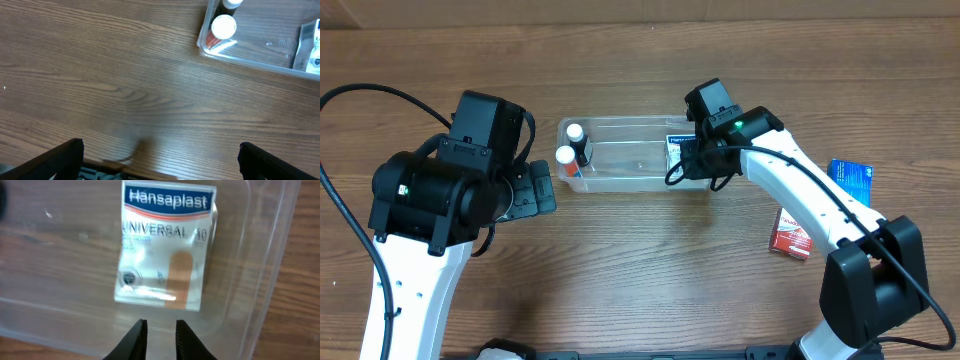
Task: Pack container
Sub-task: 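Lower the Hansaplast box into the container's right side and release, then move the right gripper to the blue box and grasp it, then place the blue box in the container left of the Hansaplast box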
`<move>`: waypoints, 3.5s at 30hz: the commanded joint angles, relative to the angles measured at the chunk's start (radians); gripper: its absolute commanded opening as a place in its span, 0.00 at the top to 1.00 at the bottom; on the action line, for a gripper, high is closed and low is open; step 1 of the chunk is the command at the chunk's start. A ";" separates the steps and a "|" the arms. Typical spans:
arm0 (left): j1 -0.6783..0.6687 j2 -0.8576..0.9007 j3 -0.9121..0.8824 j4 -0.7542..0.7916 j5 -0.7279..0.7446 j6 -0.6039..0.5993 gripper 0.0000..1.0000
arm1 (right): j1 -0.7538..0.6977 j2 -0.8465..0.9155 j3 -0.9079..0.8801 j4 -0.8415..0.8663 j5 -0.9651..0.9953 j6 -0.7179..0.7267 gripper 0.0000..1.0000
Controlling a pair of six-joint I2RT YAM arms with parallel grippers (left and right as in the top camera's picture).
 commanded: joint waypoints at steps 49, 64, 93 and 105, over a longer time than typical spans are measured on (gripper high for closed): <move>0.005 -0.006 -0.008 0.010 -0.006 -0.006 0.00 | -0.853 0.092 -0.218 0.181 0.086 -0.446 0.00; 0.005 -0.006 -0.008 0.010 -0.006 -0.006 0.00 | -0.828 0.078 -0.162 0.140 -0.063 -0.381 0.28; 0.005 -0.006 -0.008 0.005 0.002 -0.006 0.00 | 0.146 0.115 0.311 0.026 0.020 0.158 0.35; 0.005 -0.006 -0.008 0.010 0.001 -0.007 0.00 | 0.146 0.241 0.311 0.063 0.017 0.158 0.34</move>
